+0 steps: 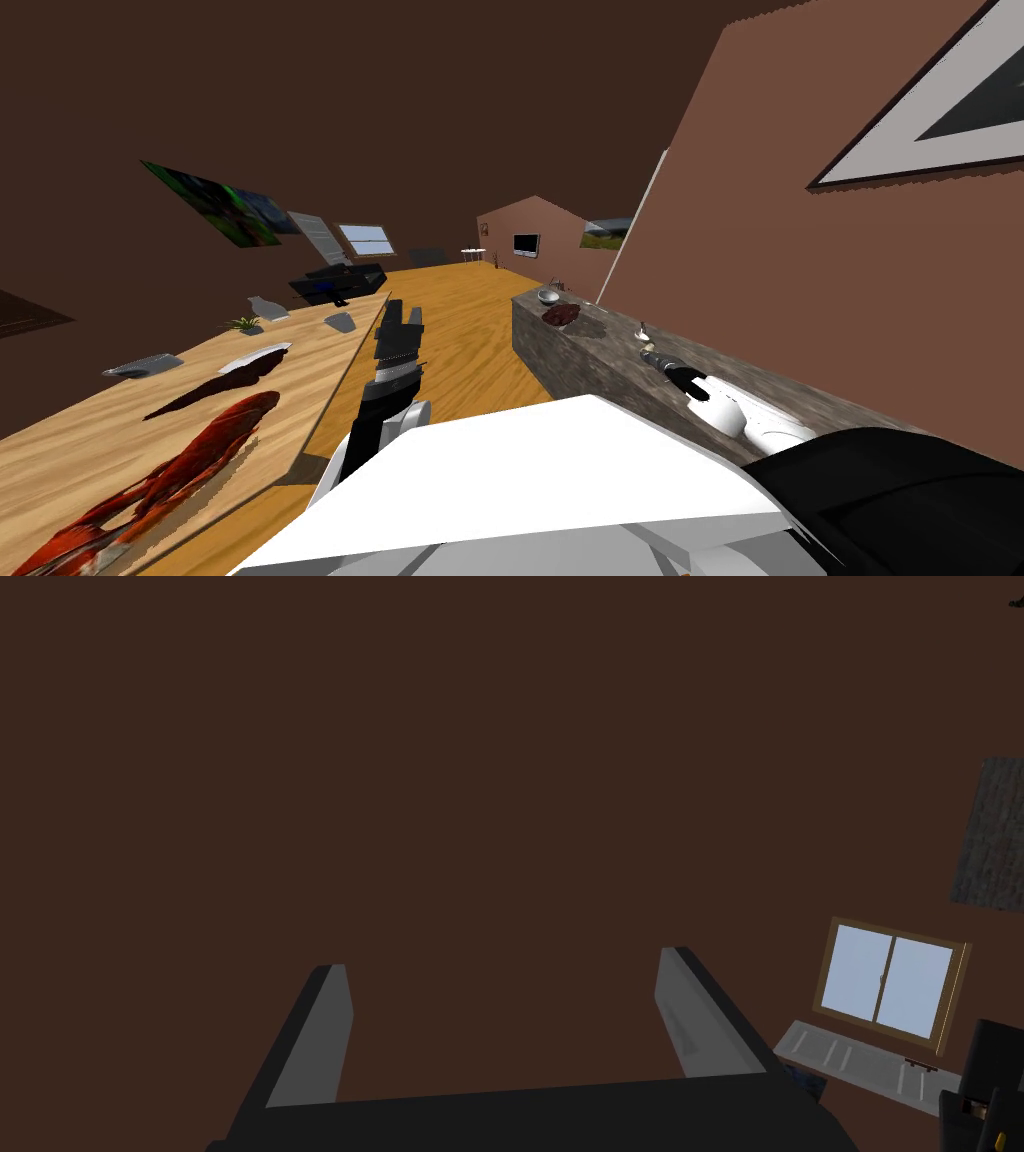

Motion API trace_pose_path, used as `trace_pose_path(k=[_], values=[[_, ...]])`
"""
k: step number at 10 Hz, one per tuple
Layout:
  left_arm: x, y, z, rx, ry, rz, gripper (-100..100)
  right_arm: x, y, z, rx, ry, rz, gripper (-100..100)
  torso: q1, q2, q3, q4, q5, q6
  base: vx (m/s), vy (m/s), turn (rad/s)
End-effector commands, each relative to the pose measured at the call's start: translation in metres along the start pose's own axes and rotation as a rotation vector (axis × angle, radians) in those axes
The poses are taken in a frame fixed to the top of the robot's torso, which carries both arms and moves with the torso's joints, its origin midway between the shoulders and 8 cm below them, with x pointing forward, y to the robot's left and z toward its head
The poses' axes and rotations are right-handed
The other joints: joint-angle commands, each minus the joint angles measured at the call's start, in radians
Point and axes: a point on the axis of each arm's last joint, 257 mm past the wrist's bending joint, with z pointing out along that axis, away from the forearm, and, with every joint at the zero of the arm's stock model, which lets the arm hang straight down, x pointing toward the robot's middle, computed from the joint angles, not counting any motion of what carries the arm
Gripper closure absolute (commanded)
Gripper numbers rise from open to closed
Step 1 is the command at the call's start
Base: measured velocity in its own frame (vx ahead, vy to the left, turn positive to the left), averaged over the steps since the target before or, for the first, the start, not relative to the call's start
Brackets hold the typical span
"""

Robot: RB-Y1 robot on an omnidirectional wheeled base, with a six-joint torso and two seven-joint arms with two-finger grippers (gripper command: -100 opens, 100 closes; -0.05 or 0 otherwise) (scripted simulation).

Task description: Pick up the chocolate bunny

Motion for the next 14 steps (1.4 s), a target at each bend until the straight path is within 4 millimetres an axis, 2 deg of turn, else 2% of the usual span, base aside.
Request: trace_pose_path(k=[1, 2, 3, 4, 5, 7, 8, 9, 11, 12, 14], values=[[0.0, 0.0, 0.0, 0.0, 0.0, 0.0, 0, 0.004, -0.006, -0.01, 0.007, 0.005, -0.007, 100, 0.0, 0.0, 0.0, 0.0, 0.0, 0.0, 0.112, -0.02, -0.112], [0.0, 0.0, 0.0, 0.0, 0.0, 0.0, 0, 0.009, -0.004, -0.016, -0.003, 0.012, -0.016, 100, 0.0, -0.002, -0.001, 0.0, 0.0, -0.001, 0.06, -0.006, -0.002], [0.0, 0.0, 0.0, 0.0, 0.0, 0.0, 0, -0.002, 0.01, -0.015, -0.029, -0.009, -0.015, 100, 0.001, 0.0, 0.0, 0.0, -0.001, -0.002, 0.011, 0.002, 0.011], [0.0, 0.0, 0.0, 0.0, 0.0, 0.0, 0, -0.003, 0.011, -0.015, -0.032, -0.011, -0.015, 100, 0.002, 0.002, 0.001, 0.001, 0.0, -0.004, -0.008, 0.006, 0.02], [0.0, 0.0, 0.0, 0.0, 0.0, 0.0, 0, 0.0, -0.004, -0.026, -0.002, -0.013, -0.014, 100, 0.002, 0.003, 0.002, 0.001, 0.0, -0.003, 0.091, 0.002, -0.128], [0.0, 0.0, 0.0, 0.0, 0.0, 0.0, 0, 0.003, 0.006, -0.036, -0.031, -0.011, -0.028, 100, 0.002, -0.001, 0.0, 0.0, 0.0, -0.001, 0.08, -0.006, -0.067], [0.0, 0.0, 0.0, 0.0, 0.0, 0.0, 0, -0.002, 0.012, -0.036, -0.044, -0.021, -0.028, 100, 0.001, 0.0, 0.0, 0.0, 0.0, -0.003, 0.018, -0.01, 0.026], [0.0, 0.0, 0.0, 0.0, 0.0, 0.0, 0, -0.001, -0.004, -0.047, -0.011, -0.022, -0.03, 100, 0.001, 0.002, 0.001, 0.001, 0.0, -0.004, 0.08, -0.007, -0.128], [0.0, 0.0, 0.0, 0.0, 0.0, 0.0, 0, 0.001, 0.007, -0.058, -0.041, -0.022, -0.043, 100, 0.002, -0.001, -0.001, 0.0, 0.0, -0.002, 0.092, -0.009, -0.057], [0.0, 0.0, 0.0, 0.0, 0.0, 0.0, 0, -0.005, -0.005, -0.068, -0.012, -0.034, -0.045, 100, 0.002, 0.0, 0.0, 0.001, 0.0, -0.003, 0.102, -0.011, -0.086], [0.0, 0.0, 0.0, 0.0, 0.0, 0.0, 0, -0.003, 0.007, -0.082, -0.047, -0.031, -0.061, 100, 0.001, -0.001, 0.0, 0.0, 0.001, -0.002, 0.076, -0.016, -0.068]])
